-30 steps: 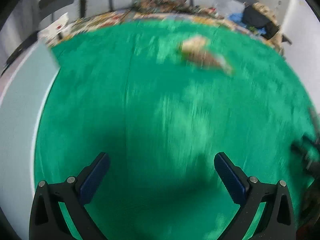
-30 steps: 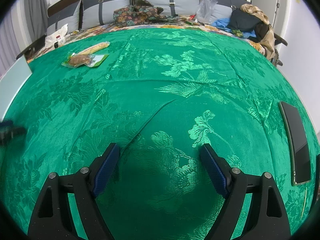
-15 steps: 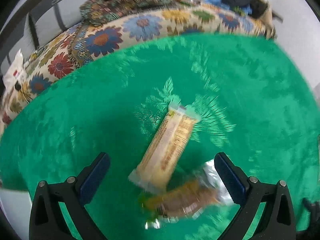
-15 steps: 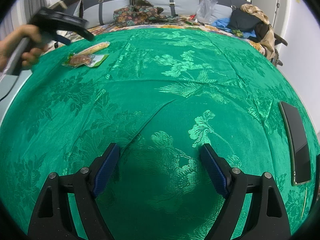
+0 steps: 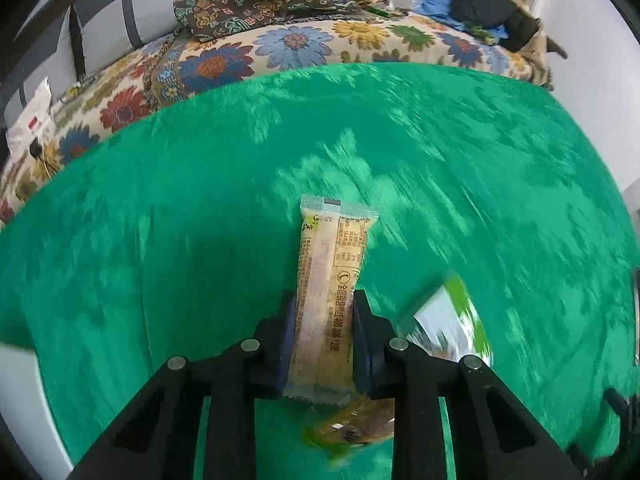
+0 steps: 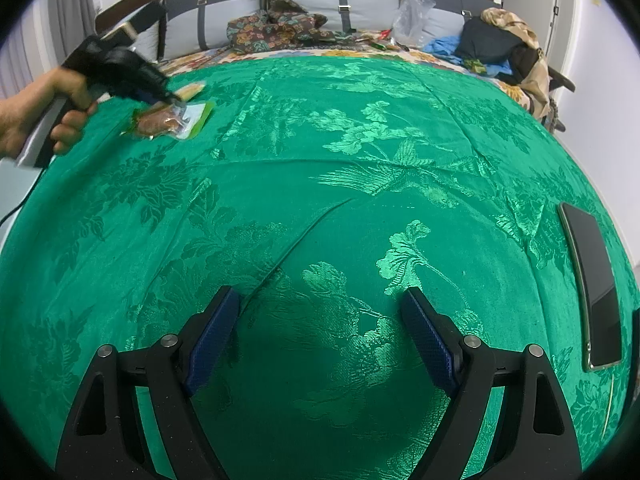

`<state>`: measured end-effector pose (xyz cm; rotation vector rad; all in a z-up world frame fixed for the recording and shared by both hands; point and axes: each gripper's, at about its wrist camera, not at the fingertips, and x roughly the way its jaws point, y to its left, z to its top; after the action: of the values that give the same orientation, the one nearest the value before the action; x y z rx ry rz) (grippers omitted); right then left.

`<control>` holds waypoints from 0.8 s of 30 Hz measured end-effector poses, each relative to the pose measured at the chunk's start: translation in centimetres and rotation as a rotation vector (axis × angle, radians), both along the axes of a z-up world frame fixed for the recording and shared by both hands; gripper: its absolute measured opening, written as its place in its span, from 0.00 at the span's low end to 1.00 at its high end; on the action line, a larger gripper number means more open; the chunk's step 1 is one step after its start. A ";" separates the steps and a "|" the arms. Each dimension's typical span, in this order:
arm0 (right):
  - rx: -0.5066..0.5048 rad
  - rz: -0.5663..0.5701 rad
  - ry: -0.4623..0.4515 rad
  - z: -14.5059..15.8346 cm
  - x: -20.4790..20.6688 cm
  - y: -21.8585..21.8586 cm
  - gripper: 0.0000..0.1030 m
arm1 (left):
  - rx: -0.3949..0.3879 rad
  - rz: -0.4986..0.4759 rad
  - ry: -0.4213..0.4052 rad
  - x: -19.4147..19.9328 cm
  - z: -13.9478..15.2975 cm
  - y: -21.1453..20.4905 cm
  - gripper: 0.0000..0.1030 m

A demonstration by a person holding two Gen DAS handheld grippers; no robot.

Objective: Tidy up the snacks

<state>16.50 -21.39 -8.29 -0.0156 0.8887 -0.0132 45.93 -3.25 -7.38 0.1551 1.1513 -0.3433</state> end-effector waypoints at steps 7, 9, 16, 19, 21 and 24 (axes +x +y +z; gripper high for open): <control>0.001 0.000 0.000 0.0 0.0 0.0 0.84 | -0.127 0.011 0.001 -9.8 0.9 1.3 0.25; 0.001 0.000 0.000 0.0 0.0 0.0 0.84 | -0.174 0.081 0.006 -12.0 1.3 3.3 0.25; 0.002 0.000 -0.001 0.0 0.0 0.0 0.84 | -0.180 0.326 -0.020 -20.6 2.0 12.3 0.25; 0.002 0.000 -0.001 0.0 0.0 0.0 0.84 | -0.169 0.395 -0.030 -23.0 1.6 14.4 0.25; 0.002 0.000 -0.001 0.0 0.0 0.0 0.84 | -0.135 0.435 -0.042 -24.1 0.8 15.2 0.25; 0.002 0.000 -0.001 0.0 0.0 0.0 0.84 | -0.101 0.481 -0.048 -25.0 -0.8 15.8 0.36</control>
<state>16.53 -21.40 -8.33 -0.0134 0.8879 -0.0119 20.98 12.51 -8.19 -0.2008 1.0828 0.0289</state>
